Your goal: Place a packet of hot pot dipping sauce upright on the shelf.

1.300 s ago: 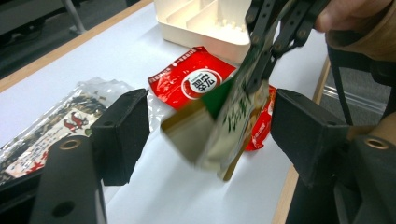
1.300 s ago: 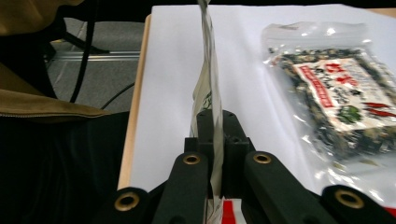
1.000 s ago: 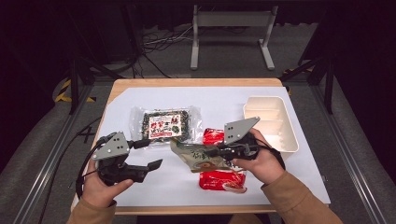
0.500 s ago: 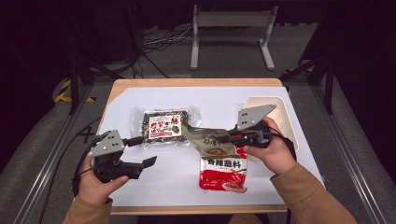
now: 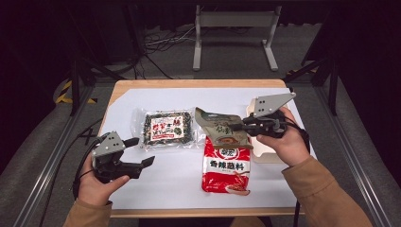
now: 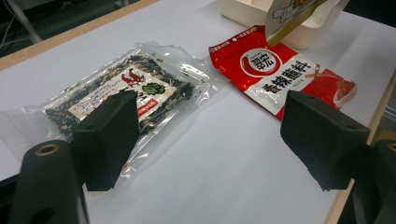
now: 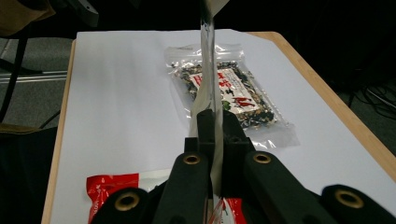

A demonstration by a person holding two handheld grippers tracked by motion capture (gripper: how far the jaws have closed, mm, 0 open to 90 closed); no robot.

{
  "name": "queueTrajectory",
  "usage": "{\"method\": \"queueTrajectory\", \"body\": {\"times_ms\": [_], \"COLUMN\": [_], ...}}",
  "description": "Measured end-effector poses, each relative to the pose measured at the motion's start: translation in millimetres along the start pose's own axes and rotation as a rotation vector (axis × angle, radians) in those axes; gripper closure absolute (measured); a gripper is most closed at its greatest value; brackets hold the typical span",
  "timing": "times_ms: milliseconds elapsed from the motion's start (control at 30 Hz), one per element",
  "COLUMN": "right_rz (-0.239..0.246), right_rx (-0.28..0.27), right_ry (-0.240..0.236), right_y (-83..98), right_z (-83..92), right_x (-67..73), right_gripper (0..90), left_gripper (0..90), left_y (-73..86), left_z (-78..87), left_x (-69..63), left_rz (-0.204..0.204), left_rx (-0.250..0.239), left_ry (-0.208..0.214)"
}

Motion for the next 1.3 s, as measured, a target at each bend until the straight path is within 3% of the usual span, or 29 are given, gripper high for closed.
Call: {"method": "queueTrajectory", "body": {"times_ms": [267, 867, 1300], "right_rz": [-0.007, -0.008, -0.026], "right_rx": [-0.001, -0.025, -0.116], "right_ry": [0.048, 0.143, 0.228], "right_y": [2.0, 4.8, 16.3], "right_z": [10.9, 28.8, 39.3], "right_x": [-19.6, -61.9, -90.9], "right_gripper": [89.1, 89.1, 89.2], "left_gripper": [20.2, 20.7, 20.7], "left_y": [5.3, 15.8, 18.8], "left_z": [1.5, -0.8, -5.3], "left_x": [9.1, 19.4, 22.6], "left_rz": [0.026, 0.041, 0.038], "left_rx": [-0.025, -0.010, 0.010], "left_ry": [-0.016, -0.044, -0.052]}}
Point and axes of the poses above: each handheld gripper's, and its own axes: z roughly backward along the jaws, y roughly out of its underside, x roughly to its left, the point moved 4 cm from there along -z, roughly forward along the jaws, and after that the axes turned 10 degrees about y, right-handed, at the moved point
